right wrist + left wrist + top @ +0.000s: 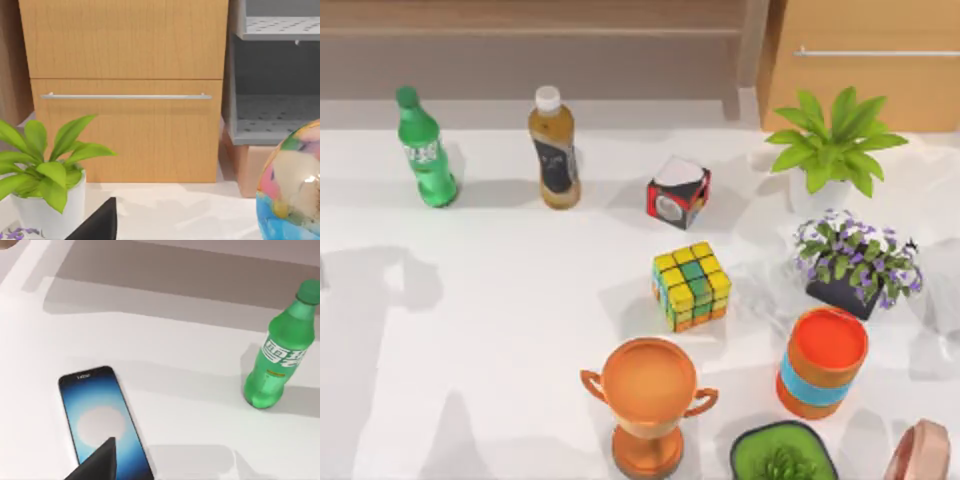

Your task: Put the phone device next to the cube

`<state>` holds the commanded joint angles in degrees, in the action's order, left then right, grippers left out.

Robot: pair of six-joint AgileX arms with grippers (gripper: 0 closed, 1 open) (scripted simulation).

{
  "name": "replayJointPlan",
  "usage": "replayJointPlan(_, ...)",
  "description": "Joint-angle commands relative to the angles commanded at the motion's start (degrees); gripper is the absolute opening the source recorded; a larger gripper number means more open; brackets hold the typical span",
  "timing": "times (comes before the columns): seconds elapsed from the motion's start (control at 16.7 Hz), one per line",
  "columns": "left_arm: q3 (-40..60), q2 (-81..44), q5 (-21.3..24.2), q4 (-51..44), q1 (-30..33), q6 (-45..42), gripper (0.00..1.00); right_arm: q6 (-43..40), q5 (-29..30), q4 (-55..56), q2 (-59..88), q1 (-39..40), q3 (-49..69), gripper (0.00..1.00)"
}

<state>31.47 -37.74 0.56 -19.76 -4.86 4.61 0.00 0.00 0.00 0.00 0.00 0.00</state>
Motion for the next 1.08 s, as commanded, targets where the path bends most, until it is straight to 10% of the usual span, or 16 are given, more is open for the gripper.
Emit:
replayJointPlan(0.66,50.3,-67.6,-0.2,-30.7,-6.7,6.3,1.0,0.0,0.0,0.0,0.0,0.0,0.0,1.0)
replayJointPlan(1.08,66.5,-89.3,-0.4,-40.7,-8.8,8.3,1.0,0.0,0.0,0.0,0.0,0.0,0.0,1.0)
